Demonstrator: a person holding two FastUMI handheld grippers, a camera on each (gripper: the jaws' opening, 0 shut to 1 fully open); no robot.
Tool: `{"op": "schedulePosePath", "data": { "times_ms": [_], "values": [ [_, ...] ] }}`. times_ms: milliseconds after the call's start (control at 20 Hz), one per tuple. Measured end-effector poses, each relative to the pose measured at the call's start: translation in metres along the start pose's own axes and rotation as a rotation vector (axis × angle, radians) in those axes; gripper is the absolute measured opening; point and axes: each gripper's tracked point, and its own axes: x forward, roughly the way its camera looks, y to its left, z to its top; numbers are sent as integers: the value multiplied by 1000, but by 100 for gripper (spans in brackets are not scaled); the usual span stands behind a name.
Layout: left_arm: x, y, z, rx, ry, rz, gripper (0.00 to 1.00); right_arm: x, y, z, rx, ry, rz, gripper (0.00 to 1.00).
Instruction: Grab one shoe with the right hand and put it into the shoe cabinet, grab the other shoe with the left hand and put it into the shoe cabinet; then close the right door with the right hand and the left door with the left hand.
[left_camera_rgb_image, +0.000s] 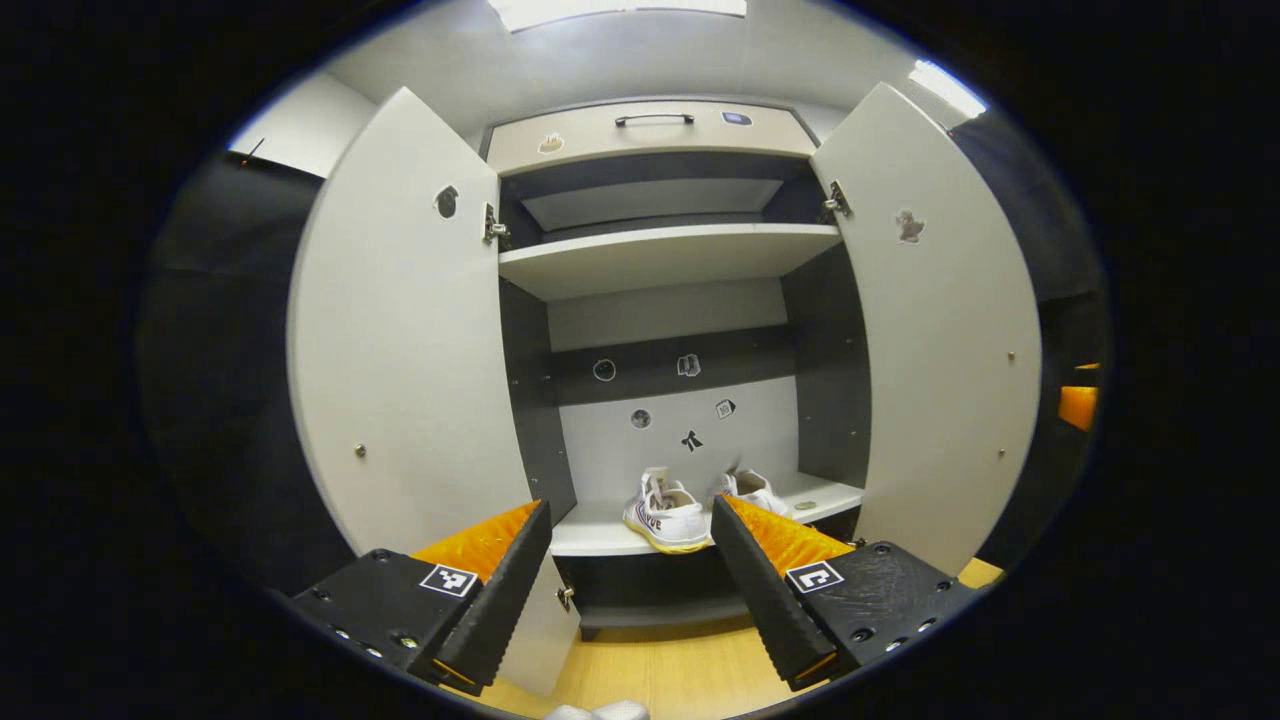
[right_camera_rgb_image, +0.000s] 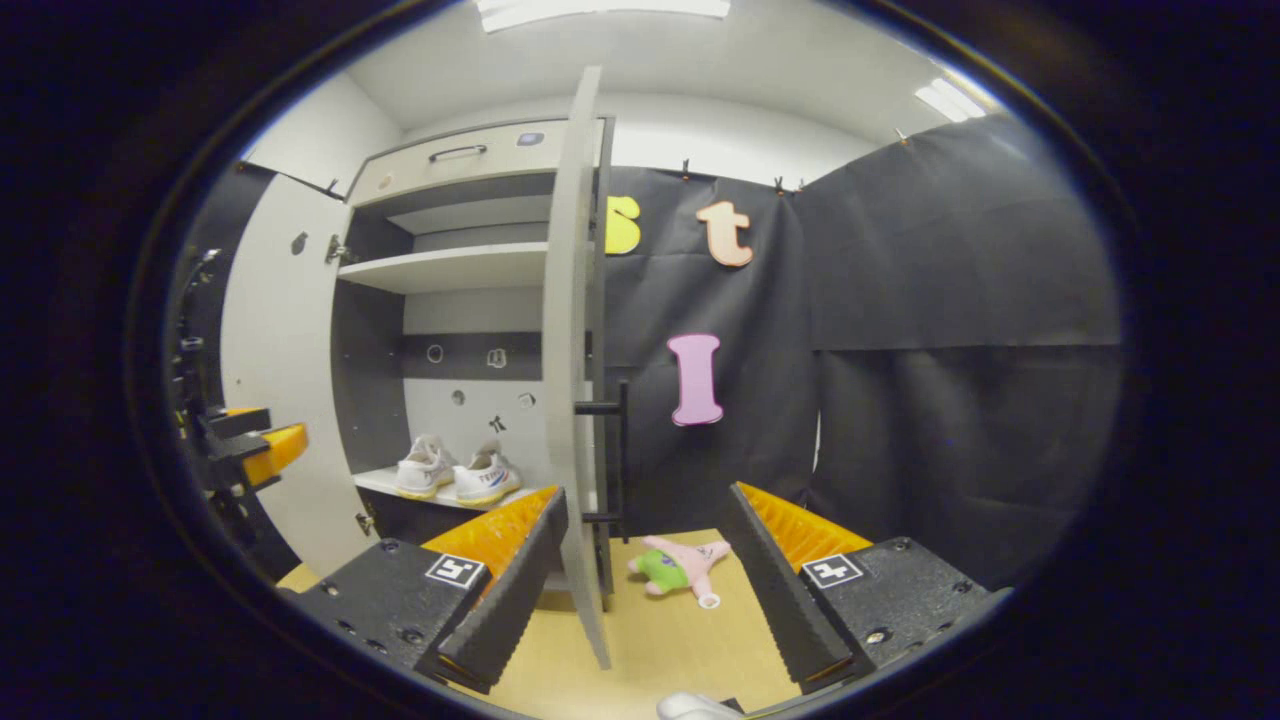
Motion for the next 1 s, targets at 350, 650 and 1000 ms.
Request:
{"op": "schedulePosePath", "data": {
  "times_ms": [350, 650, 1000],
  "values": [
    [-75, -7, -40, -30, 34, 27, 96, 49, -39, 1, 24, 10, -34, 100],
    [-86, -4, -62, -76, 64, 64, 96, 74, -22, 0, 21, 31, 46, 99],
    [-82, -3, -65, -87, 75, 69, 96, 67, 6, -3, 9, 55, 104, 95]
  ]
}}
